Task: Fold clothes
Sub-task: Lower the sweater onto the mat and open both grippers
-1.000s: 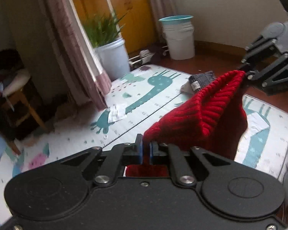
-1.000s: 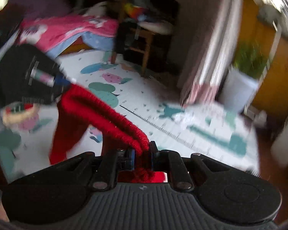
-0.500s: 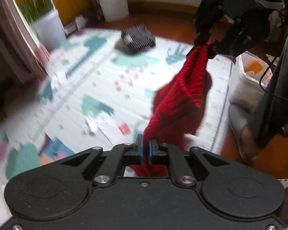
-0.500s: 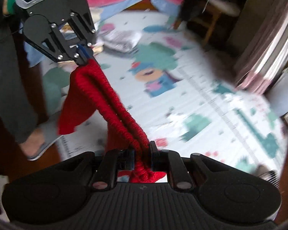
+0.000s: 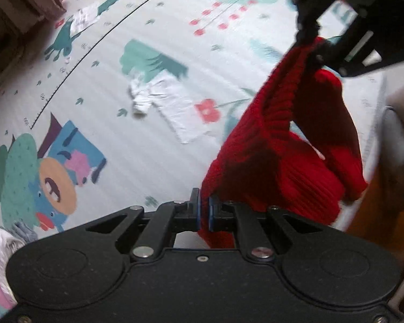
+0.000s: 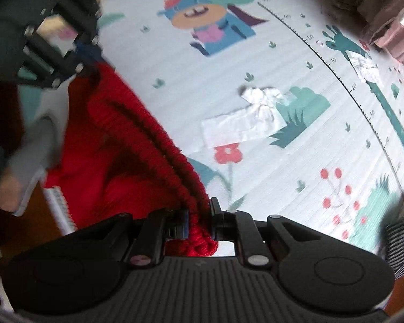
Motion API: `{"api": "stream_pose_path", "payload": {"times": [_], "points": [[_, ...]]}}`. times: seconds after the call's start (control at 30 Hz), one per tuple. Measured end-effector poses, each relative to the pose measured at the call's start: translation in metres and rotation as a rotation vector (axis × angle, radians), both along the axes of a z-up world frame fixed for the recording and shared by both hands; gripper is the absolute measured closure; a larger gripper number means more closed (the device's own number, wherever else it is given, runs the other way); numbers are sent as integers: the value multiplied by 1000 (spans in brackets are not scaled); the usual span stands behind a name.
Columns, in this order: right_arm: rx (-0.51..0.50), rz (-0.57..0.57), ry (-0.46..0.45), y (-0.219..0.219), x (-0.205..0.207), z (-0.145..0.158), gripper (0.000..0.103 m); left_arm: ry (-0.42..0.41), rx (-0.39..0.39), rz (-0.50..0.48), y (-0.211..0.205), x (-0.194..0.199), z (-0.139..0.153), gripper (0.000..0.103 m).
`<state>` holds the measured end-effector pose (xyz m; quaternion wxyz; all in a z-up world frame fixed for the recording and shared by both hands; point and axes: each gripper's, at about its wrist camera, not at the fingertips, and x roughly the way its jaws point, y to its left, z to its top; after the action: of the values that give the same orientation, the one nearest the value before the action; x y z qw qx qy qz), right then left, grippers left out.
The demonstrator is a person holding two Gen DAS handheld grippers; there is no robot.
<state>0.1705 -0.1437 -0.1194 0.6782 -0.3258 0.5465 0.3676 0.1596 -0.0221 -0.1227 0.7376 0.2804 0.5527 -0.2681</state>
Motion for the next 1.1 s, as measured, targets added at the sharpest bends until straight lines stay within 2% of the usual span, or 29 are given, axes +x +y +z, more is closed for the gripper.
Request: {"api": "stream_pose_path", "payload": {"times": [0.1,0.2,0.3,0.4,0.6,0.73,0.77,0.8,0.83,0.87,0.93,1.0,1.1], "points": [[-16,-5,-22,7,22,-23,87,6,28,18,4,28,-18,98],[21,-46,-37,12,52,-45,87,18,37,63,17,55,-41,98],[19,-51,-39,15,75,-69,87,33,9,138,30,81,-70,98],[29,-69,-37,21,100,-92,87,48,7,156,36,97,-93,98],[37,-94,-57,31,135,-135,85,67,-48,204,57,127,-121,98],[43,-155,-105,32,150,-158,78,57,-85,254,69,144,-139,97],[34,-170,-131,32,152,-162,72,44,-87,276,72,147,-143,93],[25,-184,-158,32,153,-167,58,27,-85,301,75,151,-146,93],[18,-203,-179,31,155,-170,48,10,-82,327,78,154,-150,83],[32,-231,-182,26,158,-171,46,-6,-80,348,83,156,-153,71],[105,-302,-158,12,165,-165,45,-22,-89,371,92,159,-155,57],[181,-386,-126,-7,173,-156,44,-32,-129,399,104,160,-150,56],[216,-482,-98,-36,179,-140,43,-57,-190,462,123,157,-136,56]]}}
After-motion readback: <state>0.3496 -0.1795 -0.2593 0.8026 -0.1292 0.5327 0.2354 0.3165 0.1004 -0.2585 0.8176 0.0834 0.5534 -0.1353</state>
